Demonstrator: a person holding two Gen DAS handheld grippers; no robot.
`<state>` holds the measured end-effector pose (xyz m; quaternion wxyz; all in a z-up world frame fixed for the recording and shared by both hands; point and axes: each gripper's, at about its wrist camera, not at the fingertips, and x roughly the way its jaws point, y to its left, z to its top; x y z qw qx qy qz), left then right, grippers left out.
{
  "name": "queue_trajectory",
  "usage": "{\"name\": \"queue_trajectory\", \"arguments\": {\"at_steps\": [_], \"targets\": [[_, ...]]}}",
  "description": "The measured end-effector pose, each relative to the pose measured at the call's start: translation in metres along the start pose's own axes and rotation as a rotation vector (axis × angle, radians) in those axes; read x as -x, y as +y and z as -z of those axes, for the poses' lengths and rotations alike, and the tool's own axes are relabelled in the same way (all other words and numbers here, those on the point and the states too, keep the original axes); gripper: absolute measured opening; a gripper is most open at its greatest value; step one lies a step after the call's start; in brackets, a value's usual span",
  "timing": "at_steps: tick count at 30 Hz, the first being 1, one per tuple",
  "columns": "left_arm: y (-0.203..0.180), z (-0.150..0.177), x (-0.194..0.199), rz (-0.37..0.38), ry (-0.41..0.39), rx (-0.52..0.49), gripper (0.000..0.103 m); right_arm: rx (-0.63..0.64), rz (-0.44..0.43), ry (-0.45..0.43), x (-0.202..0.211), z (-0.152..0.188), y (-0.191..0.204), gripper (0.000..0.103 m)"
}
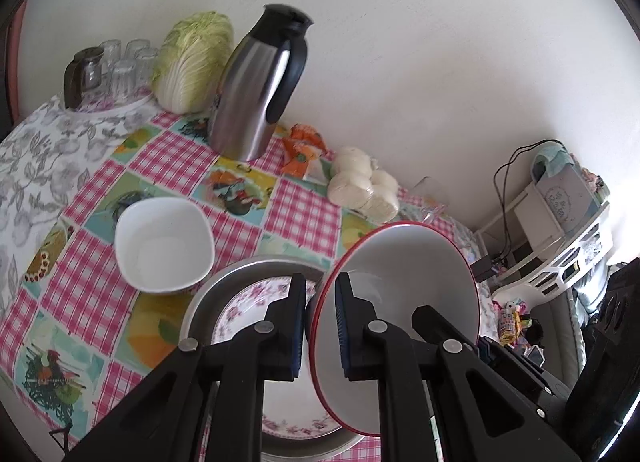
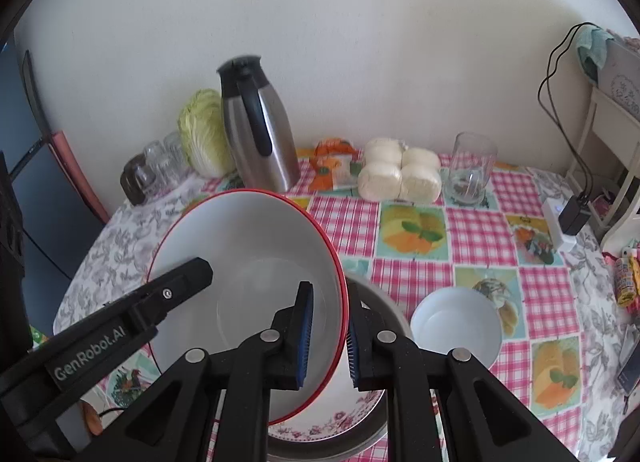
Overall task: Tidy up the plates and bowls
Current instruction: 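Lower the red-rimmed bowl into the basin onto the floral plate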
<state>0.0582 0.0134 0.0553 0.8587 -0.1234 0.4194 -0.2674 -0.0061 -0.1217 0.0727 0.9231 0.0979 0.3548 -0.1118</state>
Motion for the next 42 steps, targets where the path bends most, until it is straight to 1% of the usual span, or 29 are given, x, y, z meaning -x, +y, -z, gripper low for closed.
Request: {"name": "queue_trajectory", "arguments": {"at_steps": [6,12,17,26,35,42], "targets": [[0.015,0.009,-0.012,-0.011,0.053,0.035,0.013,-0.001,0.0,0.062,-0.018,0.014,0.005,0.016],[0.017,0.014,-0.018,-0.032,0.075,0.033,0.013,-0.025,0.001,0.108,-0.032,0.025,0.001,0.016],[0.018,0.017,-0.03,-0.046,0.113,0.032,0.014,-0.043,0.004,0.15,-0.044,0.034,-0.005,0.016],[0.016,0.023,-0.045,-0.07,0.163,0.014,0.014,-0.061,0.011,0.204,-0.058,0.038,-0.016,0.016],[0.017,0.024,-0.054,-0.055,0.189,0.03,0.015,-0.074,0.014,0.223,-0.066,0.041,-0.024,0.016],[0.021,0.022,-0.052,-0.065,0.169,0.041,0.016,-0.092,-0.013,0.23,-0.074,0.042,-0.023,0.016]]}}
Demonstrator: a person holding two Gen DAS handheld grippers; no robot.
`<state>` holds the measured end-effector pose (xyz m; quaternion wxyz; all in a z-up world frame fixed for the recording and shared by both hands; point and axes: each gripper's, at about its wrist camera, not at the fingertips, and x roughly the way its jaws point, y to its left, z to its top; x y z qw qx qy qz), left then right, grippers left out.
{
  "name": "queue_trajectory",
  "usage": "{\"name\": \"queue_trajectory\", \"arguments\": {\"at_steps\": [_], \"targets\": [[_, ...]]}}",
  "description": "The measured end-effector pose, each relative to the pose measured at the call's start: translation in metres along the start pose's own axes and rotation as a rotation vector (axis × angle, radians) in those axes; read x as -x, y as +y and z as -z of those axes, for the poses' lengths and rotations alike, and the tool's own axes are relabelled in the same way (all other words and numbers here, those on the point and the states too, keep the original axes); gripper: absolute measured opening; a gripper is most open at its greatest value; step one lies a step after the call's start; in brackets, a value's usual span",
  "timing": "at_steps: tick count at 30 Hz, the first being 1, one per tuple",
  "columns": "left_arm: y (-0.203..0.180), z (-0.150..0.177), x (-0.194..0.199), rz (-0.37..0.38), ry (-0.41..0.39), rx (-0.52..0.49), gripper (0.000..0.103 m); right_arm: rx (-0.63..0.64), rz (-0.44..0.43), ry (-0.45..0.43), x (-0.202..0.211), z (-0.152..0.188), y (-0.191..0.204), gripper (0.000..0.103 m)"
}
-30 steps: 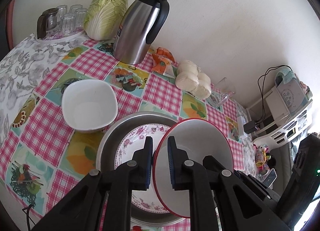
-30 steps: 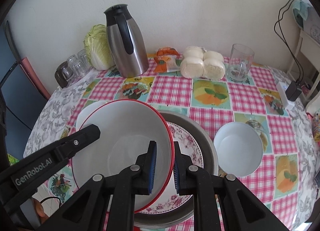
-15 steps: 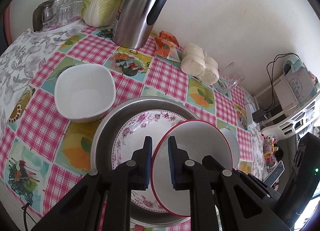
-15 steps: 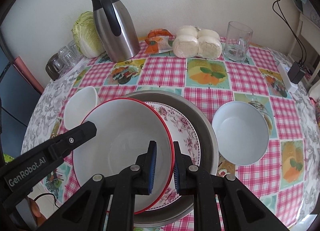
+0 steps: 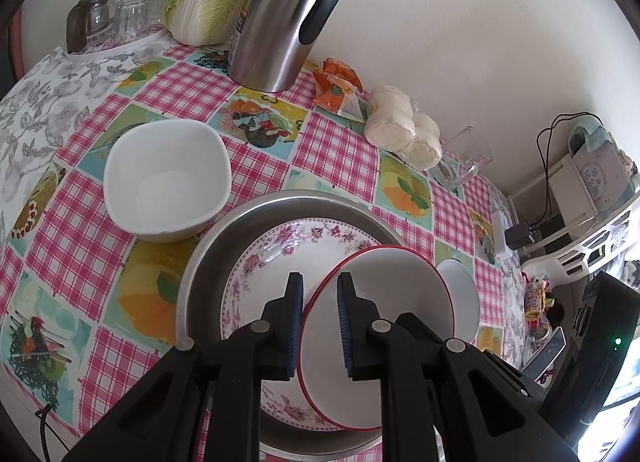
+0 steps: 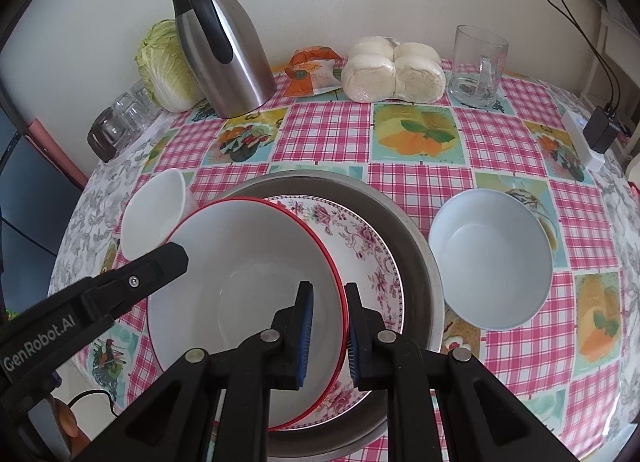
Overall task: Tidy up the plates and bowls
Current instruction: 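Lower the red-rimmed bowl into the basin onto the floral plate, then open both grippers to release the red-rimmed bowl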
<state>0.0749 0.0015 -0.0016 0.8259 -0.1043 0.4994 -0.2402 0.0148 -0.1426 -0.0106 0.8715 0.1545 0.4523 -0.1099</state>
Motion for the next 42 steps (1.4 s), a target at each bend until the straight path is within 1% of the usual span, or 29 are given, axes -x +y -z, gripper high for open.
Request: {"name": "queue_trajectory", "arguments": {"at_steps": [10,18,20,26,33,34,37,39,40,42], "targets": [[0.002,0.001,-0.003,0.0,0.003,0.011,0.016,-0.018,-0.007,-0.001,-0.004,-0.001,0.0,0.016],[0.005,0.0,-0.006,-0.003,0.002,0.026,0.018,0.003,0.009,0.001,-0.008,-0.002,0.003,0.016],[0.006,0.0,-0.007,0.001,0.005,0.031,0.018,0.003,0.007,0.001,-0.009,-0.002,0.003,0.018],[0.009,0.0,-0.013,0.014,0.025,0.061,0.018,-0.041,-0.011,0.028,-0.018,-0.002,-0.005,0.019],[0.009,0.001,-0.013,0.016,0.025,0.069,0.019,-0.043,-0.01,0.016,-0.016,-0.002,-0.005,0.019],[0.009,0.001,-0.013,0.016,0.026,0.07,0.02,-0.044,-0.01,0.016,-0.016,-0.002,-0.005,0.019],[0.01,0.001,-0.014,0.013,0.031,0.072,0.021,-0.046,-0.009,0.019,-0.017,-0.002,-0.004,0.02],[0.01,0.001,-0.014,0.009,0.034,0.078,0.021,-0.043,-0.011,0.02,-0.017,-0.002,-0.003,0.022],[0.011,0.001,-0.013,0.008,0.032,0.081,0.023,-0.041,-0.011,0.02,-0.016,-0.002,-0.003,0.023],[0.012,0.0,-0.01,0.007,0.021,0.084,0.03,-0.04,-0.01,0.018,-0.015,-0.003,-0.002,0.024]]}}
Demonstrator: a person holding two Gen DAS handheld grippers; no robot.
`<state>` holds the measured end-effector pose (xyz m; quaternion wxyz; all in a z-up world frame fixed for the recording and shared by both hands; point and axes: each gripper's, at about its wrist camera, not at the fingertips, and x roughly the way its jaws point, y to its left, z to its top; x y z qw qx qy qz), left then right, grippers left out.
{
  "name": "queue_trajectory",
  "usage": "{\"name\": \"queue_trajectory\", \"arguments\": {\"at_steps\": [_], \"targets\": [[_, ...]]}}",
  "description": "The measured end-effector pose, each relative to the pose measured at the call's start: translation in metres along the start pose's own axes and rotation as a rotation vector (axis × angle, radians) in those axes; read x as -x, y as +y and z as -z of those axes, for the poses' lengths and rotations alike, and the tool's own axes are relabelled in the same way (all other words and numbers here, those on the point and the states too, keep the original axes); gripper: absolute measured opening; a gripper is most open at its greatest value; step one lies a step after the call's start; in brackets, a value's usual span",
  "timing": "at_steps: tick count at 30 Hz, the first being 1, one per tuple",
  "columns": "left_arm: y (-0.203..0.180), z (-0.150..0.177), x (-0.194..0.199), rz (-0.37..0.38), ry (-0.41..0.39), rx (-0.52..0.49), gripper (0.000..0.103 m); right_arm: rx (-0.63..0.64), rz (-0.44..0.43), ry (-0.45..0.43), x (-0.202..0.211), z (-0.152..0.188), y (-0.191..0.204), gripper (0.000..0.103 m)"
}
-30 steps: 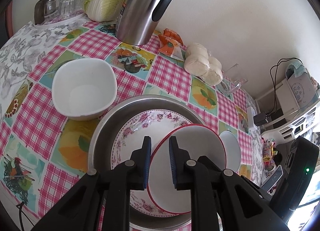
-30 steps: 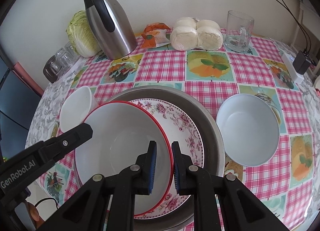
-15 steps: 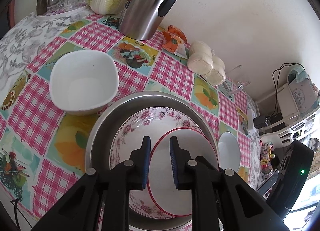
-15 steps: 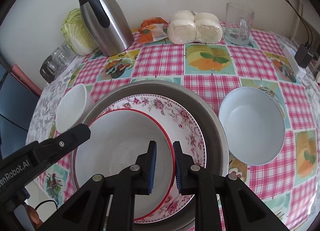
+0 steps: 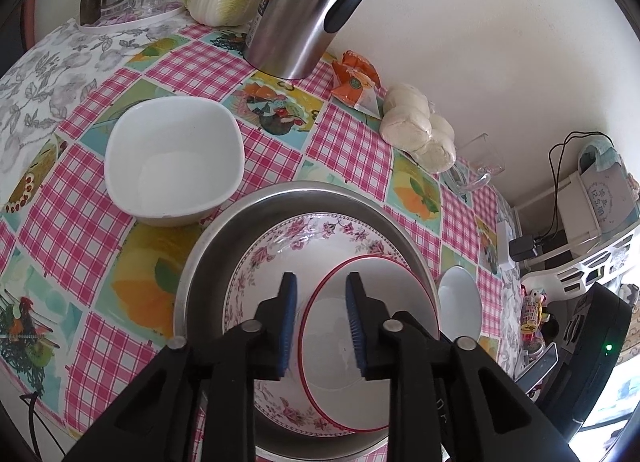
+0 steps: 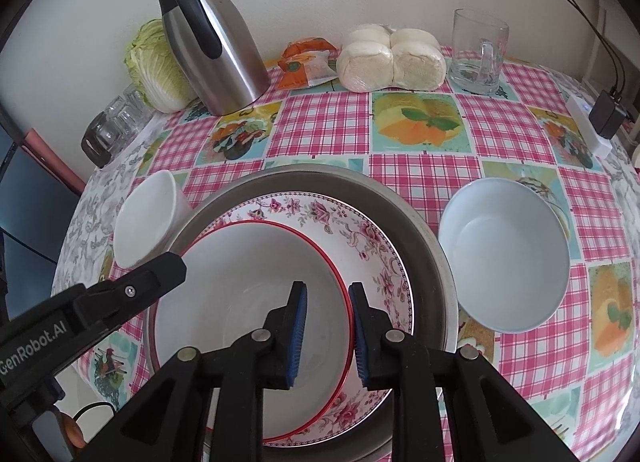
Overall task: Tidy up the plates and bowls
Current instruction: 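Open both grippers to release the red-rimmed bowl, then move both grippers toward the small white square bowl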
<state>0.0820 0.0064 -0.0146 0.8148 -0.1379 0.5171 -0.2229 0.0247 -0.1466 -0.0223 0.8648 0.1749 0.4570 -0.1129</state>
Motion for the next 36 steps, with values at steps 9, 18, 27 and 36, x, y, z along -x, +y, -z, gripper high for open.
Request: {"name": "queue_trajectory", "arguments": {"at_steps": [9,18,27,36], "targets": [[-0.002,-0.003,0.019,-0.039,-0.087,-0.021,0.047,-0.016,0.024,-0.094,0.025,-0.004,-0.004,0.028],[0.005,-0.004,0.023,-0.135,-0.109,-0.005,0.068,-0.04,0.048,-0.117,0.032,-0.007,-0.011,0.063],[0.015,-0.004,0.02,-0.213,-0.111,0.025,0.085,-0.025,0.068,-0.119,0.03,-0.006,-0.01,0.09],[0.02,-0.005,0.026,-0.362,-0.178,0.01,0.103,-0.006,0.088,-0.133,0.031,-0.006,-0.009,0.103]]}}
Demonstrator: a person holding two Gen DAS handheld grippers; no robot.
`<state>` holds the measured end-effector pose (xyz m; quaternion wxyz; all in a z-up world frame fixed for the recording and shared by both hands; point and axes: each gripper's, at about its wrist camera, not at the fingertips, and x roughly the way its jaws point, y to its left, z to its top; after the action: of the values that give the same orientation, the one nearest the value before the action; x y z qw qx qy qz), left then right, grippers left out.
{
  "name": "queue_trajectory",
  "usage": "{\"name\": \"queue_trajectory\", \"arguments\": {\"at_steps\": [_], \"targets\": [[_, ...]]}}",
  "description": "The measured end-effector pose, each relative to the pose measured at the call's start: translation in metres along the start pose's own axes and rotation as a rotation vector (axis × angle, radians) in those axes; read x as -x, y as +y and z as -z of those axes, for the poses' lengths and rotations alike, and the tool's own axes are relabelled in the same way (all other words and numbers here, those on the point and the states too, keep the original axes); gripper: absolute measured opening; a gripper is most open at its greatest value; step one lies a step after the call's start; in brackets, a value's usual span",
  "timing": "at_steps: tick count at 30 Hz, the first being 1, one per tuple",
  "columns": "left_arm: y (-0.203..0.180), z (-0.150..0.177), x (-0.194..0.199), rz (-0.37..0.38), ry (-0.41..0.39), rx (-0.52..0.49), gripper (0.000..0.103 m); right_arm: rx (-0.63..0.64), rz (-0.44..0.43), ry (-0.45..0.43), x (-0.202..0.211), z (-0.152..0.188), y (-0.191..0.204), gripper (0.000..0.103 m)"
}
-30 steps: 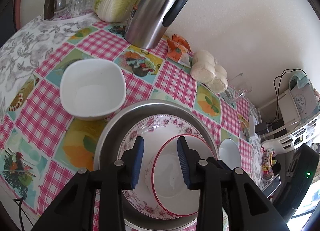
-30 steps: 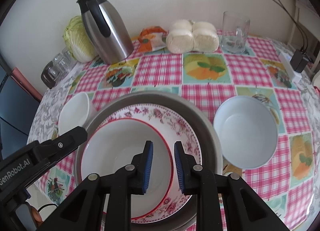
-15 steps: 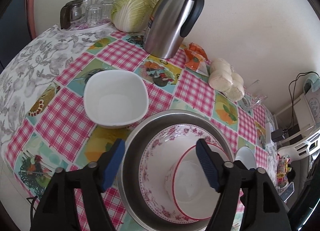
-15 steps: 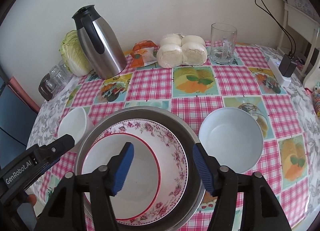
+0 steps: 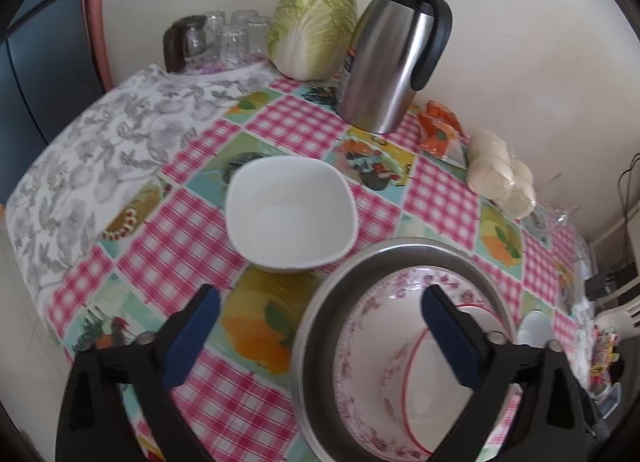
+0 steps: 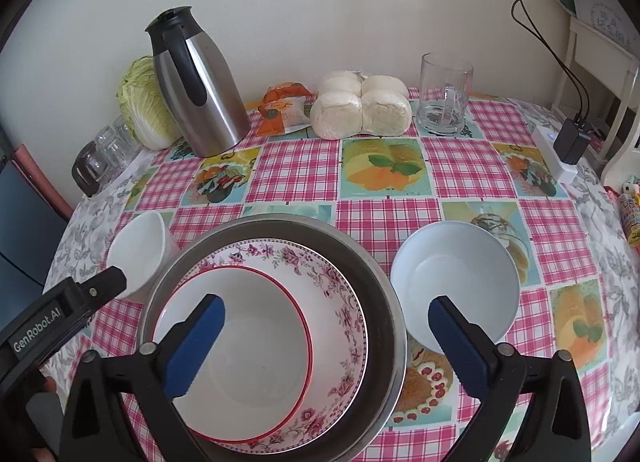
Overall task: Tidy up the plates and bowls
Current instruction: 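Move both grippers toward the small white square bowl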
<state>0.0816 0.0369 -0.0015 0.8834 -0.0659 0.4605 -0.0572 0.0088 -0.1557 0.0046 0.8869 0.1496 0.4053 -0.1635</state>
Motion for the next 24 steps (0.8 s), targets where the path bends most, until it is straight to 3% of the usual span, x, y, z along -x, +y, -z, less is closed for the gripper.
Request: {"name": "queue_trajectory", "arguments": {"at_steps": [3,24], "targets": [[0.003,-0.001,-0.001,-0.039,-0.008,-0.011,0.103,0.001,0.01,-0.001,0.001,0.001,0.001,0.103],[0.035,-0.018,0.007,-0.052,-0.062,0.097,0.103,-0.02,0.025,-0.139,0.021,0.0,0.005,0.103]]}}
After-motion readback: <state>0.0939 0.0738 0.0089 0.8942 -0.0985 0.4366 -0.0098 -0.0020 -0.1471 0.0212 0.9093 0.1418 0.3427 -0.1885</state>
